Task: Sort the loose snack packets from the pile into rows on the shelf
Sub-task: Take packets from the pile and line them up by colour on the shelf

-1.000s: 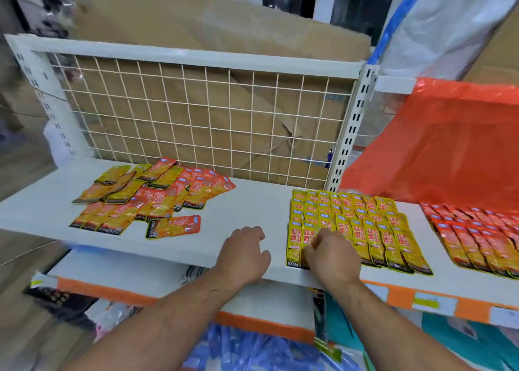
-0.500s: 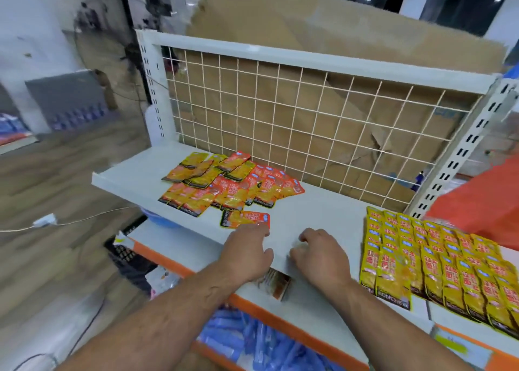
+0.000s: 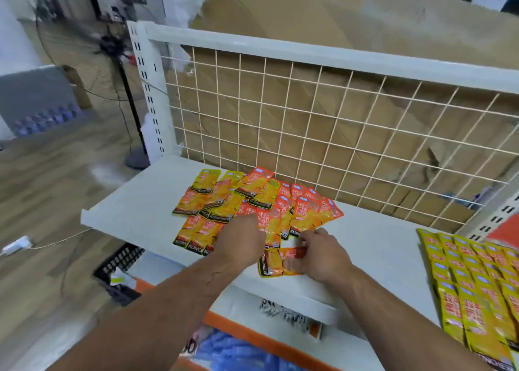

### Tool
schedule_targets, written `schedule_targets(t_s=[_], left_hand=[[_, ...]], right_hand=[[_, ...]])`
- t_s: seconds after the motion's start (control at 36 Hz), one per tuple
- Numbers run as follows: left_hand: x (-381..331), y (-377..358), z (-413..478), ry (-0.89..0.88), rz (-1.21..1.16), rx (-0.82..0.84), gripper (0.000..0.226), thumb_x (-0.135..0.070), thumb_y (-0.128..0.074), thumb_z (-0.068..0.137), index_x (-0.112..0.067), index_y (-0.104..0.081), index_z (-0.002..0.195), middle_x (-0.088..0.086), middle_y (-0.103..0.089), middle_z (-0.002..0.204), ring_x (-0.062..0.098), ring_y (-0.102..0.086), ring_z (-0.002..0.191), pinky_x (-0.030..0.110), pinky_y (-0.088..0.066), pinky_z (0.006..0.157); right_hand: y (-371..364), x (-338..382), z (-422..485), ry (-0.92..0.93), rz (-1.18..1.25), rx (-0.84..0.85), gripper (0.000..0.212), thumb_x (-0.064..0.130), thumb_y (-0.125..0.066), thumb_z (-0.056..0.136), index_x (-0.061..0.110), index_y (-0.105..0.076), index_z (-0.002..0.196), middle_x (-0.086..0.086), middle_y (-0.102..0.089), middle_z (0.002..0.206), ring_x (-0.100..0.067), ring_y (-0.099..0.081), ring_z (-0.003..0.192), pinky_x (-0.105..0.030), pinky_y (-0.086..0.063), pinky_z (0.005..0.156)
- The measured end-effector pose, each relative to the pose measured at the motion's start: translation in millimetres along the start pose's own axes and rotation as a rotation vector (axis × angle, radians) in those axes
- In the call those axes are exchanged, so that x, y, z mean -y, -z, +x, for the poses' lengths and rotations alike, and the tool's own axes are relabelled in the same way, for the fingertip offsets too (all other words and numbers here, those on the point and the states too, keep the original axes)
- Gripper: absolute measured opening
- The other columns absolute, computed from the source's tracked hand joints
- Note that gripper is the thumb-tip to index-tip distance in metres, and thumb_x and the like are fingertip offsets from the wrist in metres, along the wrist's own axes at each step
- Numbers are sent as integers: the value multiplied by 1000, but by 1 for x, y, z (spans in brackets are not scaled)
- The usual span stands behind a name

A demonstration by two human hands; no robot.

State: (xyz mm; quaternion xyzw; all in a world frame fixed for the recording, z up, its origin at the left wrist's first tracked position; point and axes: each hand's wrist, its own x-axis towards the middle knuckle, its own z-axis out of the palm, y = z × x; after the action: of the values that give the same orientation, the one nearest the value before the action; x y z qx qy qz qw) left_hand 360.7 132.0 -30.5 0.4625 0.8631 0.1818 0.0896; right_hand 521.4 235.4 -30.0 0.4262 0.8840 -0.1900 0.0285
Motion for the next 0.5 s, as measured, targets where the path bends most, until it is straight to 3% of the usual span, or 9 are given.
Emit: schedule_targets(t_s=[0.11, 0.22, 0.42, 0.5], left_hand=[[-5, 0, 13, 3, 47, 18, 45, -51, -64, 87, -11, -56, 107, 6, -62, 103, 26, -61, 93, 32, -45, 67], [-7, -5, 18, 31, 66, 21, 58, -48, -74, 80, -9, -53, 117, 8, -59, 113, 27, -60, 103, 35, -48, 72], [-7, -7, 24, 32, 22, 53, 55, -36, -79, 74, -8, -52, 113, 10, -59, 112, 29, -59, 103, 36, -52, 76], [-8, -7, 24, 15, -7, 80, 51, -30, -78, 73, -10, -52, 112, 9, -61, 112, 29, -60, 103, 38, -52, 79]], right_hand=[[2, 1, 9, -9, 25, 34, 61, 57, -81, 67, 28, -55, 114, -1, -48, 113, -26, -51, 109, -38, -48, 91], [1, 1, 12, -9, 14, 52, 48, 53, -80, 69, 32, -54, 103, 2, -44, 107, -26, -49, 107, -35, -46, 89], [5, 5, 13, -129, -56, 58, 87, 67, -81, 59, 23, -46, 125, -4, -45, 119, -29, -49, 113, -40, -46, 94], [11, 9, 9, -217, -156, 71, 86, 74, -75, 61, 20, -47, 122, -5, -54, 121, -27, -57, 112, -35, -46, 85]])
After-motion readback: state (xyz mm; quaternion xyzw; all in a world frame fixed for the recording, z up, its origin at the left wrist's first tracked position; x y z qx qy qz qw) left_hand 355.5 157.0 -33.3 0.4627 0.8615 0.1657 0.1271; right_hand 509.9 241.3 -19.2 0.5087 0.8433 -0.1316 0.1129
